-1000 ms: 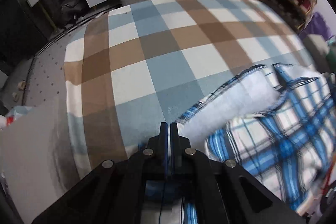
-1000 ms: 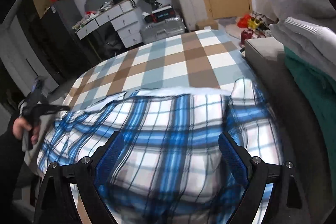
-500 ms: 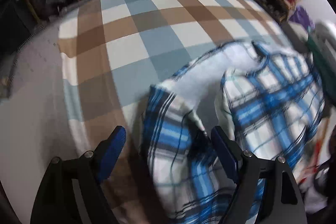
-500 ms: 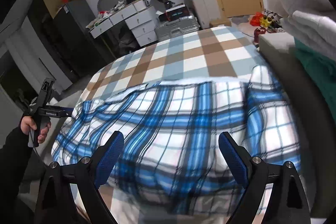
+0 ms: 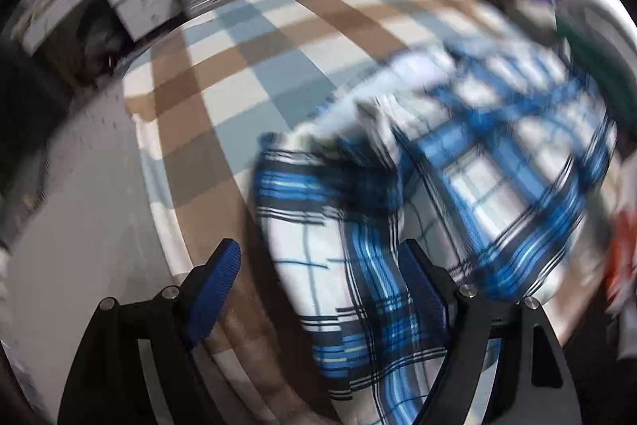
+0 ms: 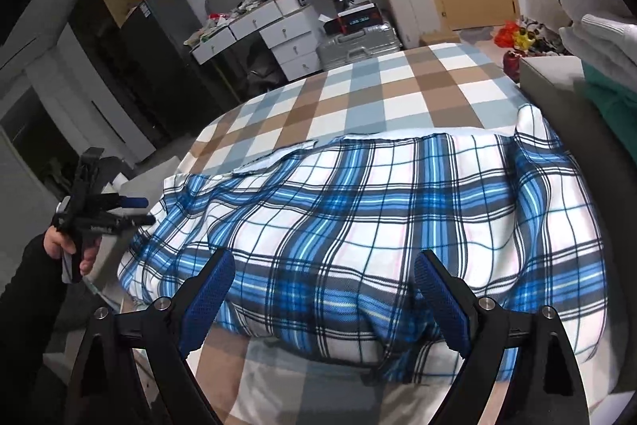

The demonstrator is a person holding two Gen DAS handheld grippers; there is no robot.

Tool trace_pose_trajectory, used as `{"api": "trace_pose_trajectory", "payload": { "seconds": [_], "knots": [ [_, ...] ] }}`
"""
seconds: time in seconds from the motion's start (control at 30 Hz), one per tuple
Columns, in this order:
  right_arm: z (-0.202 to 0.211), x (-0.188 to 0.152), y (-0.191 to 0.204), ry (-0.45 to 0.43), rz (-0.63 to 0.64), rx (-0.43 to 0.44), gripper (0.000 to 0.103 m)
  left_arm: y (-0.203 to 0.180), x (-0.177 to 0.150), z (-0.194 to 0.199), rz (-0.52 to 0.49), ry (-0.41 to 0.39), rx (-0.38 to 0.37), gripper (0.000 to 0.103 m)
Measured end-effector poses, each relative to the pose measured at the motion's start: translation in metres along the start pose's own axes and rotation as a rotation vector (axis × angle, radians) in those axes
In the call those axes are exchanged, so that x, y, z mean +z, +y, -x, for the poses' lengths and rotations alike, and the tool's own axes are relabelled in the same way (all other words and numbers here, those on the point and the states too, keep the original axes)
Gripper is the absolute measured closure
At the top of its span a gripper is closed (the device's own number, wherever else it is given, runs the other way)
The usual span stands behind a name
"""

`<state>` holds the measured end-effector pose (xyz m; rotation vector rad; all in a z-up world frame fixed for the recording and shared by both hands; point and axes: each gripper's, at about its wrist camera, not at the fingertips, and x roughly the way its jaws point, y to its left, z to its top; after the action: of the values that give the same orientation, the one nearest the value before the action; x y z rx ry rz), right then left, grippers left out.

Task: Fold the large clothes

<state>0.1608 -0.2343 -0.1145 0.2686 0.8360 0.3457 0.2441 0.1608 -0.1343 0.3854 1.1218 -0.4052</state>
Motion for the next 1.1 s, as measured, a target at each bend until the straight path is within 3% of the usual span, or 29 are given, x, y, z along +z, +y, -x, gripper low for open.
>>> {"api": "trace_pose_trajectory", "payload": {
  "seconds": [0.07,0.13,0.2,0.3,0.33,0.5,0.6,0.63,0.73,0.83,0.87,0.97,1.03,1.07,1.1],
  "knots": [
    [-0.001,-0.002,0.0,0.003,-0.008,0.001,0.011,-0.015,0.003,-0.016,-0.078,0.031,0.097,0.028],
    [-0.001,-0.005,0.002,0.005,-0.014,0.007,0.011,-0.017,0.008,-0.032,-0.085,0.09,0.09,0.065],
    [0.0,-0.007,0.004,0.005,-0.013,0.008,0.011,-0.008,0.012,-0.044,-0.045,0.123,0.047,0.073],
    [0.002,-0.011,0.005,0.001,-0.015,0.013,0.011,0.003,0.016,-0.043,0.002,0.124,0.009,0.097],
    [0.004,-0.013,0.006,-0.001,-0.016,0.012,0.011,0.005,0.016,-0.041,0.013,0.119,-0.001,0.099],
    [0.003,-0.016,-0.001,0.004,-0.047,0.014,0.011,0.018,0.011,-0.02,0.074,0.056,0.015,0.101],
    [-0.002,-0.018,-0.003,0.019,-0.065,0.025,0.011,0.044,0.003,0.0,0.227,-0.033,-0.019,0.101],
    [-0.003,-0.019,-0.002,0.023,-0.065,0.026,0.011,0.062,-0.003,0.007,0.317,-0.073,0.004,0.101],
    [-0.006,-0.02,0.001,0.024,-0.058,0.032,0.011,0.087,-0.019,0.006,0.436,-0.077,-0.038,0.101],
    [-0.008,-0.022,0.003,0.028,-0.054,0.037,0.011,0.088,-0.033,-0.001,0.44,-0.047,0.109,0.101],
    [-0.008,-0.023,0.004,0.028,-0.055,0.039,0.011,0.091,-0.036,-0.004,0.47,-0.04,0.127,0.101],
    [-0.008,-0.022,0.006,0.027,-0.052,0.039,0.011,0.088,-0.036,0.002,0.546,-0.052,0.037,0.101],
    [-0.006,-0.023,0.005,0.027,-0.05,0.036,0.011,0.076,-0.032,0.006,0.535,-0.059,-0.041,0.1],
    [-0.003,-0.022,0.004,0.025,-0.048,0.032,0.011,0.067,-0.028,0.004,0.513,-0.044,-0.081,0.096],
    [0.001,-0.021,0.0,0.019,-0.044,0.019,0.011,0.06,-0.026,0.001,0.503,-0.021,-0.093,0.075]
  ]
}}
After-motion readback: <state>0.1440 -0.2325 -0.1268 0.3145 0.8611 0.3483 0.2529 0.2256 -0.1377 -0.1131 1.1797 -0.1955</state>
